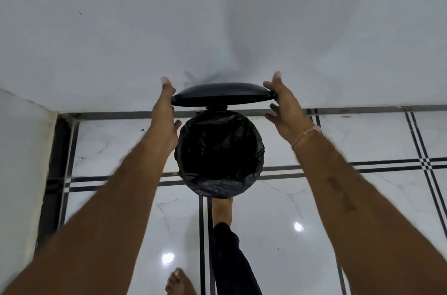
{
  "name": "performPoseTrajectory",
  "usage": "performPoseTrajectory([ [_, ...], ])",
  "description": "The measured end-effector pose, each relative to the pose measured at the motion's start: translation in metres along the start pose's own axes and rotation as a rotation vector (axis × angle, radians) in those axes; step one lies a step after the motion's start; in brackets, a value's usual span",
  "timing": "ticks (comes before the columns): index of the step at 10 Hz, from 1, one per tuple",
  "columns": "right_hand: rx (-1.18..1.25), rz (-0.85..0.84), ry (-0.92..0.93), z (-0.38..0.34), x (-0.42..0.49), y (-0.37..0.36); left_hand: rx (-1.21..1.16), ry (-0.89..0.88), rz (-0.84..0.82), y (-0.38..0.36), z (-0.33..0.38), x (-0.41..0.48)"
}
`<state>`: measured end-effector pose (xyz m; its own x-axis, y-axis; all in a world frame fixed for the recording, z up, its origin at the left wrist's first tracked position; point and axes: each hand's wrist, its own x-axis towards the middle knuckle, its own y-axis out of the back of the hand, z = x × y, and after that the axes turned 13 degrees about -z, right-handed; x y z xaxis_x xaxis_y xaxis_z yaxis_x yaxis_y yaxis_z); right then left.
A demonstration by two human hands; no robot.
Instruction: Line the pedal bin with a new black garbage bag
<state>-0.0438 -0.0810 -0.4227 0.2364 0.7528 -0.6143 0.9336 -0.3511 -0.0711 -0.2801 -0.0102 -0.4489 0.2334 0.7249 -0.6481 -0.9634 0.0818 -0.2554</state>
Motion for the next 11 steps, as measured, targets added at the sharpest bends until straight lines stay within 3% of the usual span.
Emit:
performPoseTrajectory([
  [1, -0.226, -0.101, -0.023, 0.006, 0.002, 0.009, 0.205, 0.018, -0.051, 0.006, -0.004, -0.008],
  [3, -0.395, -0.008, 0.063, 0.075, -0.029, 0.008, 0.431, -0.153, -0.107, 0.031, -0.070, -0.040],
  [5, -0.549, 0.081, 0.193, 0.160, -0.033, 0.007, 0.617, -0.223, -0.041, 0.047, -0.145, -0.048],
  [7, -0.708, 0.098, 0.213, 0.238, -0.014, 0.013, 0.720, -0.354, 0.076, 0.049, -0.231, -0.039],
  [9, -0.757, 0.104, 0.256, 0.257, -0.008, 0.012, 0.786, -0.396, 0.114, 0.050, -0.255, -0.028],
  [10, -0.756, 0.062, 0.196, 0.238, -0.020, 0.017, 0.857, -0.328, 0.078, 0.051, -0.241, -0.037],
  [11, -0.663, 0.096, 0.272, 0.212, -0.050, 0.014, 0.908, -0.375, 0.107, 0.043, -0.213, -0.068],
])
